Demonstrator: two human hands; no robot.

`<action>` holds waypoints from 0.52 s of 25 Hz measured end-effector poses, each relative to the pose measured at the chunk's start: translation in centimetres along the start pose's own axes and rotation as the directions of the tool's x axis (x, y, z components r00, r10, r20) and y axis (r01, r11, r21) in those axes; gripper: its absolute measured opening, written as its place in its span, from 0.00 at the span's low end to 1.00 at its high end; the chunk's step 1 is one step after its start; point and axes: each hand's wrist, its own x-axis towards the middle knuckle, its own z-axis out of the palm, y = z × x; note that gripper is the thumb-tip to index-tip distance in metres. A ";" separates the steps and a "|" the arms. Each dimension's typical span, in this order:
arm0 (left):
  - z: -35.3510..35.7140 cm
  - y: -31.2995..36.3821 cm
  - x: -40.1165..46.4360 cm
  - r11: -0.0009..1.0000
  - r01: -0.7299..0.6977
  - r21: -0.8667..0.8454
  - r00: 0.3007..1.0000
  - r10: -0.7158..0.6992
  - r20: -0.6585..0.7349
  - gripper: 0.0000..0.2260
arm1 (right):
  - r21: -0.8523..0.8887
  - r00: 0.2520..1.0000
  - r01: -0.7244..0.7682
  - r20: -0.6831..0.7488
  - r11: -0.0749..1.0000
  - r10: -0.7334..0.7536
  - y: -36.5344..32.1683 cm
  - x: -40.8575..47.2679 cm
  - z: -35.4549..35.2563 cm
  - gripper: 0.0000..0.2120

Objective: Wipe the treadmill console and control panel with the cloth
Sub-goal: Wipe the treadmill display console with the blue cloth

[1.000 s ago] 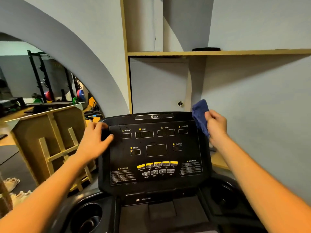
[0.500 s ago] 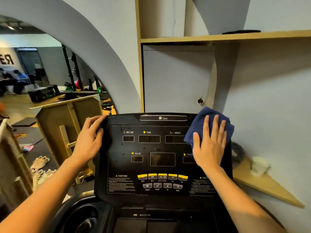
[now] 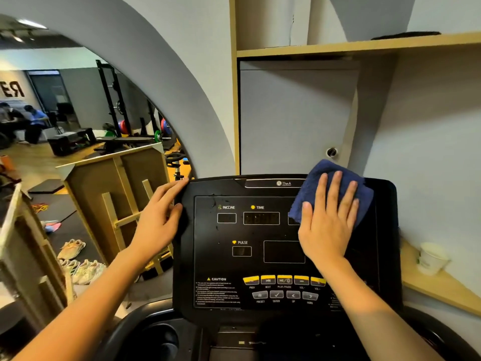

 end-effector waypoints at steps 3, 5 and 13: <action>-0.3 -0.5 0.1 1.000 -0.002 -0.021 1.000 0.002 0.028 0.27 | -0.007 0.999 0.045 0.015 0.999 -0.045 -3.8 -0.4 0.4 0.33; -0.3 -0.6 0.2 0.999 0.001 -0.041 0.999 0.001 0.049 0.27 | 0.002 0.996 0.083 0.024 0.997 -0.083 -6.1 -0.7 0.6 0.33; -0.8 -2.1 0.1 0.978 0.053 -0.203 0.974 -0.006 0.227 0.28 | 0.043 0.961 0.256 0.100 0.966 -0.259 -15.3 -2.4 1.3 0.34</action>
